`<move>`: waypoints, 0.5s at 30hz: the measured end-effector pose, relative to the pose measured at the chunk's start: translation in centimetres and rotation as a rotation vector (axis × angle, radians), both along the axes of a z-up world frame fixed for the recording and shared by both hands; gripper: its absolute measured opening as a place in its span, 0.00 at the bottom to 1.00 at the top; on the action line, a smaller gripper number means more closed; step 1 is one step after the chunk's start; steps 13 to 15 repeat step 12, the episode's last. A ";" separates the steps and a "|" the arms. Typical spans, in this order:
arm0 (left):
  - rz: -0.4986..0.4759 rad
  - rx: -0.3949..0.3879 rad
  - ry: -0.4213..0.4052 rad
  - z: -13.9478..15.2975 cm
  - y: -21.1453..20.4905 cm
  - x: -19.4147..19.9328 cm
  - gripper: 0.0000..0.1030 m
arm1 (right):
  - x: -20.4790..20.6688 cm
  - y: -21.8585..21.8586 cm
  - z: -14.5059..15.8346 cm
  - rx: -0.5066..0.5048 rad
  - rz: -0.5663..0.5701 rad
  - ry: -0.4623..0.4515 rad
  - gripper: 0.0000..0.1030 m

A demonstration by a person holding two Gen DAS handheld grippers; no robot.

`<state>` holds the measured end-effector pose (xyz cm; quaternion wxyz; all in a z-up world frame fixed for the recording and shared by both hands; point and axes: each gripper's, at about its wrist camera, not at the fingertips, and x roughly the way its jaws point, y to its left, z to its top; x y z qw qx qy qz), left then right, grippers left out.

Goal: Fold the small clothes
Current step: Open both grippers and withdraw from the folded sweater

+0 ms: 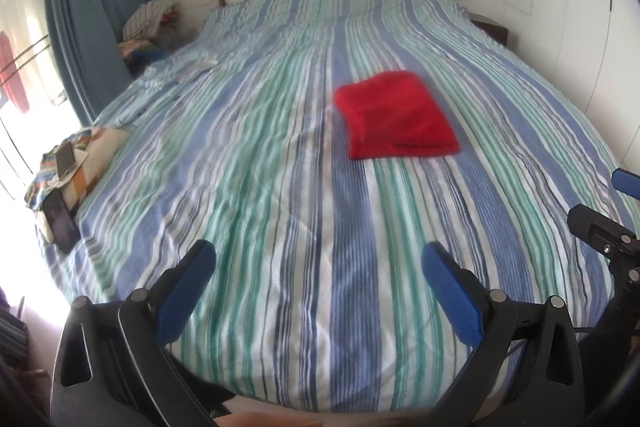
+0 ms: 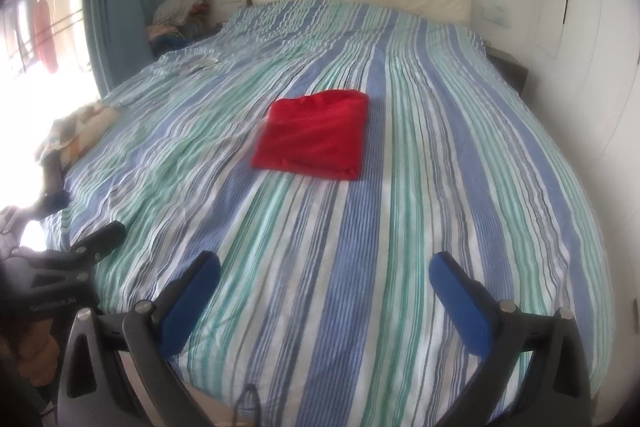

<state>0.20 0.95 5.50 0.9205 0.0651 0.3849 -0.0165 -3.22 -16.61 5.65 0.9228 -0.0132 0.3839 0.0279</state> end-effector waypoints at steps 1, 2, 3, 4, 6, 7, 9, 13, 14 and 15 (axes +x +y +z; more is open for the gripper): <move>0.000 0.002 -0.004 0.0 0.0 0.0 1.00 | 0.0 0.2 0.0 0.000 0.004 0.000 1.00; -0.002 0.003 -0.007 0.1 -0.1 0.0 1.00 | 0.0 0.3 0.0 0.001 0.006 -0.001 1.00; -0.006 0.001 -0.010 0.1 -0.2 -0.1 1.00 | 0.1 0.3 0.0 0.001 0.008 -0.001 1.00; -0.009 -0.001 -0.011 0.2 -0.2 -0.1 1.00 | 0.1 0.4 0.0 0.001 0.008 -0.001 1.00; -0.019 -0.010 -0.013 0.2 -0.2 -0.2 1.00 | 0.1 0.4 0.0 0.002 0.007 0.000 1.00; -0.027 -0.017 -0.017 0.3 -0.3 -0.2 1.00 | 0.1 0.4 0.0 0.002 0.008 0.001 1.00; -0.034 -0.019 -0.026 0.4 -0.4 -0.4 1.00 | 0.1 0.4 0.0 0.001 0.006 0.001 1.00; -0.032 -0.014 -0.039 0.7 -0.7 -0.5 1.00 | 0.2 0.2 -0.1 0.002 0.000 0.001 1.00; -0.032 -0.014 -0.039 0.7 -0.7 -0.5 1.00 | 0.2 0.2 -0.1 0.002 0.000 0.001 1.00; -0.032 -0.014 -0.039 0.7 -0.7 -0.5 1.00 | 0.2 0.2 -0.1 0.002 0.000 0.001 1.00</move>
